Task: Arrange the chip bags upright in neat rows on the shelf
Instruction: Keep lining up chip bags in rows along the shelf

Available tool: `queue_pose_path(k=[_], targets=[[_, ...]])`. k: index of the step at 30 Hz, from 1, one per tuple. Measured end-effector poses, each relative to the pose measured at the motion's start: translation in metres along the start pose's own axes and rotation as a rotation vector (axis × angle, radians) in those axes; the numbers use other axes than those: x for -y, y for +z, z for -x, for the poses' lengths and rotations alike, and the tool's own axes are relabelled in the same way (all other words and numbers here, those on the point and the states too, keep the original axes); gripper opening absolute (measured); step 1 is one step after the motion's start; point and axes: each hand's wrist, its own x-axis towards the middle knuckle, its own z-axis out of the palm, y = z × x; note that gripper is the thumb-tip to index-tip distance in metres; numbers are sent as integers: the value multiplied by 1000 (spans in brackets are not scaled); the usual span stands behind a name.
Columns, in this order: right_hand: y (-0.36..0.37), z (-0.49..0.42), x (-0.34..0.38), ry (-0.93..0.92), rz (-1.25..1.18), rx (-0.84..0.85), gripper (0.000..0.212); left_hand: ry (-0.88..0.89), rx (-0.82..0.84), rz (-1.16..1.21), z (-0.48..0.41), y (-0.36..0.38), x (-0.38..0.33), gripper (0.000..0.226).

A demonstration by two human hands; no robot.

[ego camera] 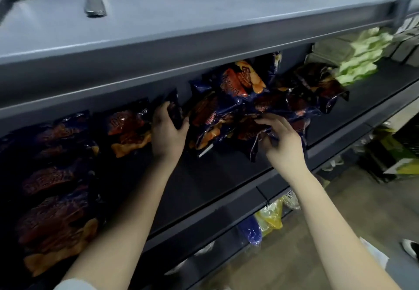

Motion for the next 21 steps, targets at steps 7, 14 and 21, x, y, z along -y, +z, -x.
queue_pose_path(k=[7,14,21], targets=[[0,5,-19,0,-32,96,40,-68,-171,103,7,0,-1,31],[6,-6,-15,-83,-130,133,38,-32,-375,148,5,-25,-16,22],[11,-24,8,-207,-322,162,31,-73,-573,199,33,-97,-25,15]])
